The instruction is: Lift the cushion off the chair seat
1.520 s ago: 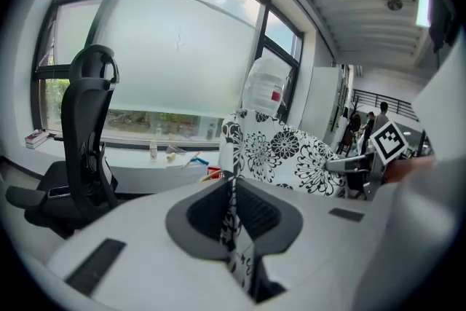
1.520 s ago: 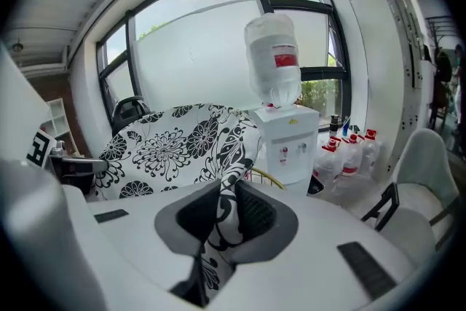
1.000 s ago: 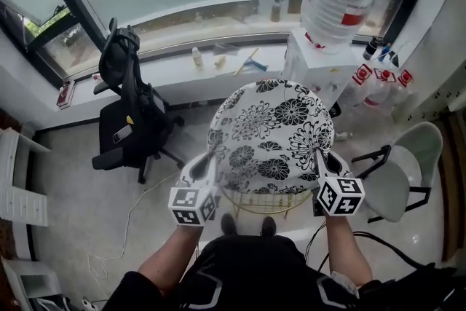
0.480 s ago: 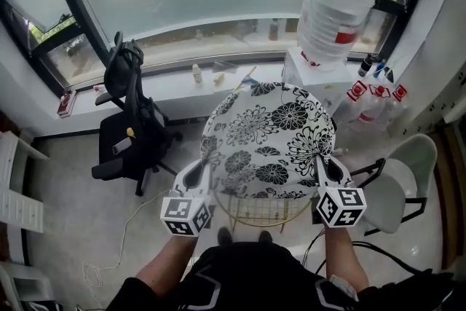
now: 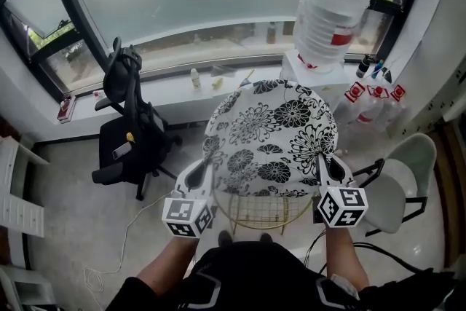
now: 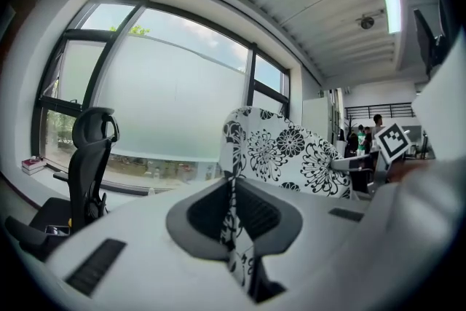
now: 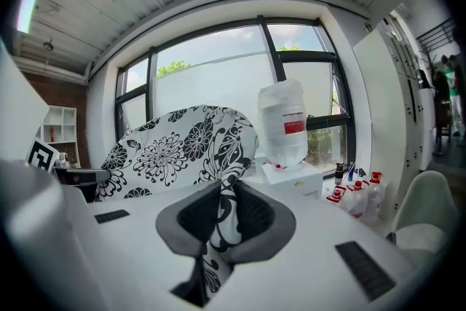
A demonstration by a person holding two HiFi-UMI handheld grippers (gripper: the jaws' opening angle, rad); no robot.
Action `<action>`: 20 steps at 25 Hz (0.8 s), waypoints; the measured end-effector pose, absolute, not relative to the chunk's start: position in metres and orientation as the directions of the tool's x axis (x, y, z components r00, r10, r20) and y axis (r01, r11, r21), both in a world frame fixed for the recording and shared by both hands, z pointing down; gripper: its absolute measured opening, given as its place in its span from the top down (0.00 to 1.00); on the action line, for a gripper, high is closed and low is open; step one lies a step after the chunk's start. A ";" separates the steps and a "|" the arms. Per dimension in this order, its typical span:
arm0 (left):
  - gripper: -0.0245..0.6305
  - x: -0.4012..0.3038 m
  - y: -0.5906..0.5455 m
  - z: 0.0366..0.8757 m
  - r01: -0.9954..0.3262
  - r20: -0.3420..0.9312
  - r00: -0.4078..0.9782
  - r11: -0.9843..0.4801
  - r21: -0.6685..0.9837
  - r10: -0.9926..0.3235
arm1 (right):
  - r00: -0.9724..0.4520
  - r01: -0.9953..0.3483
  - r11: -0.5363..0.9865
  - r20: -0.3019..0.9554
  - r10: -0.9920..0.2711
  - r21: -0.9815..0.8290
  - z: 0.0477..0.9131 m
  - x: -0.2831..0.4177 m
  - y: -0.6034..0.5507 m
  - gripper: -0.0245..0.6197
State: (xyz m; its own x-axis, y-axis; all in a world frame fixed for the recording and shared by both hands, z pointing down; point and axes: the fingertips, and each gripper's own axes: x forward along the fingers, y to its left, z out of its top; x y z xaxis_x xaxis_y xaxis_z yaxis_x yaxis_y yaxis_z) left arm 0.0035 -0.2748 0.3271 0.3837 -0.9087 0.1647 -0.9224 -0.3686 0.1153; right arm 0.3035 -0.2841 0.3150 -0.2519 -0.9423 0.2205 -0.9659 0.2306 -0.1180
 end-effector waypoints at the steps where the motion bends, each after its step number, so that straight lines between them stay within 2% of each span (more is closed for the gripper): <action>1: 0.93 0.003 -0.275 0.326 -0.922 0.162 0.385 -0.370 0.115 -0.909 | -0.248 -0.967 0.226 0.219 -0.944 -0.120 0.315 0.304 -0.284 0.90; 20: 0.93 0.000 -0.278 0.328 -0.926 0.142 0.375 -0.363 0.100 -0.916 | -0.235 -0.968 0.211 0.196 -0.952 -0.137 0.315 0.308 -0.287 0.90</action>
State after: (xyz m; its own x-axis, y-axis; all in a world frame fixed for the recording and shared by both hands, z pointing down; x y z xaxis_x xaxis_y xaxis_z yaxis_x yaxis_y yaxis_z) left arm -0.0003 -0.2784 0.3279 0.3746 -0.9163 0.1416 -0.9263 -0.3632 0.1002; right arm 0.3077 -0.2868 0.3149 -0.2354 -0.9519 0.1960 -0.9678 0.2112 -0.1369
